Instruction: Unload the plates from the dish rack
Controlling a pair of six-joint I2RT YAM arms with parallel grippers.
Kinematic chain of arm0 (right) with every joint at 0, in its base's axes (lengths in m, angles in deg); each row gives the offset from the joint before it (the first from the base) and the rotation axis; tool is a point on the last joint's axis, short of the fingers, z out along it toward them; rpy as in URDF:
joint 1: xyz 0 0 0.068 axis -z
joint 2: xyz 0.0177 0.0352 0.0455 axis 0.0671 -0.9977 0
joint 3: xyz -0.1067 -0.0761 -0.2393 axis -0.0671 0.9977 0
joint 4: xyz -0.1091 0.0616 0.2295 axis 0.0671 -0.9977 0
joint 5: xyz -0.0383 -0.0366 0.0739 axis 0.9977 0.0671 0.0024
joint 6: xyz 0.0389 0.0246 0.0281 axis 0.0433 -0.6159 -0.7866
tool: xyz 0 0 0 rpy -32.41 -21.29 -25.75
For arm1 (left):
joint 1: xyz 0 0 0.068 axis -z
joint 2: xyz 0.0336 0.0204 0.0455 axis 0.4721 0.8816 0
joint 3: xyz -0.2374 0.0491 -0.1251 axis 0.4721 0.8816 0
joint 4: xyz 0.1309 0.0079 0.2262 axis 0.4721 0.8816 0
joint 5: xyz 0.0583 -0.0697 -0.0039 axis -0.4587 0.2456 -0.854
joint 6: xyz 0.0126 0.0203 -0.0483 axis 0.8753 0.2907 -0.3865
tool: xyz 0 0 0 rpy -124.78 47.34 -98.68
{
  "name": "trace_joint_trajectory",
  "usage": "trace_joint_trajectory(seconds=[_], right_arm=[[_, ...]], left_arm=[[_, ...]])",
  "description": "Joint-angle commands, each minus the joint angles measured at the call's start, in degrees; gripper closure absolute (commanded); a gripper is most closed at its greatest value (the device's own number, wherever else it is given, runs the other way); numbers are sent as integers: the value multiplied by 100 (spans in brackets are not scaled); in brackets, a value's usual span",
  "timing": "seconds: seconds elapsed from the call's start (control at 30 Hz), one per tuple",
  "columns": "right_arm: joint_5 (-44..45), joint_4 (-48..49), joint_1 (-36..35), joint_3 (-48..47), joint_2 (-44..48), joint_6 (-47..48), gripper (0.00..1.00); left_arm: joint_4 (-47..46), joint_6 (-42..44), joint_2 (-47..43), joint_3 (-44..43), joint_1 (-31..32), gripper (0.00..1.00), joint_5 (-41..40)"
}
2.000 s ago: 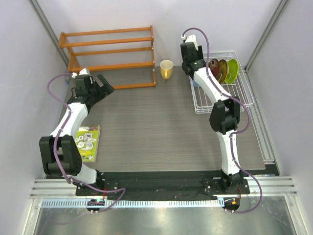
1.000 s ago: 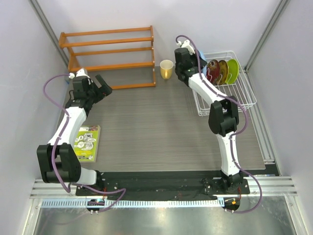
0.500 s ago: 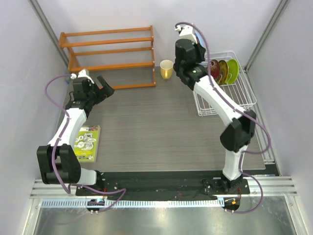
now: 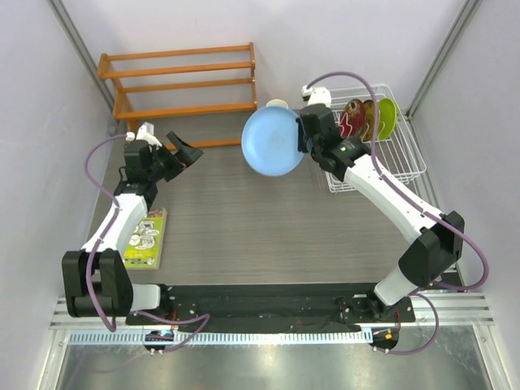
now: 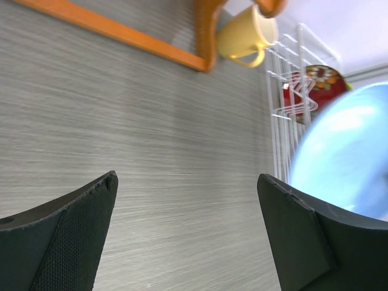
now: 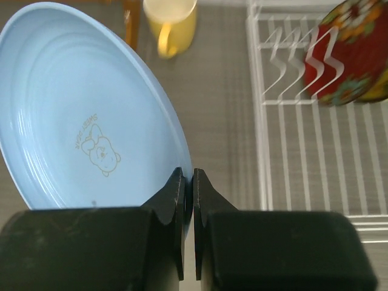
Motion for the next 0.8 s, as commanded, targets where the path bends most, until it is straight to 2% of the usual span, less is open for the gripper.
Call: trace_joint_trajectory(seconds=[0.0,0.43,0.63,0.67,0.73,0.77], right_arm=[[-1023,466,-58,401,272,-848,99],[-2016,1081,-129,815,-35,-1393,99],[-2324,1178,-155,727,-220,-1517,99],[-2359,1195,-155,718,-246,-1534,99],[-2438,1231,-164,736,-255,-1569,99],[-2439,1239,-146,744,-255,-1578,99]], left_arm=[[-886,-431,-356,219,192,3,400],[-1808,-844,-392,834,543,6,541],[-2187,-976,-189,738,903,10,550],[-2214,-976,-154,721,947,12,541],[-2258,-968,-75,703,1062,23,515],[-2249,-942,-49,703,1080,40,498]])
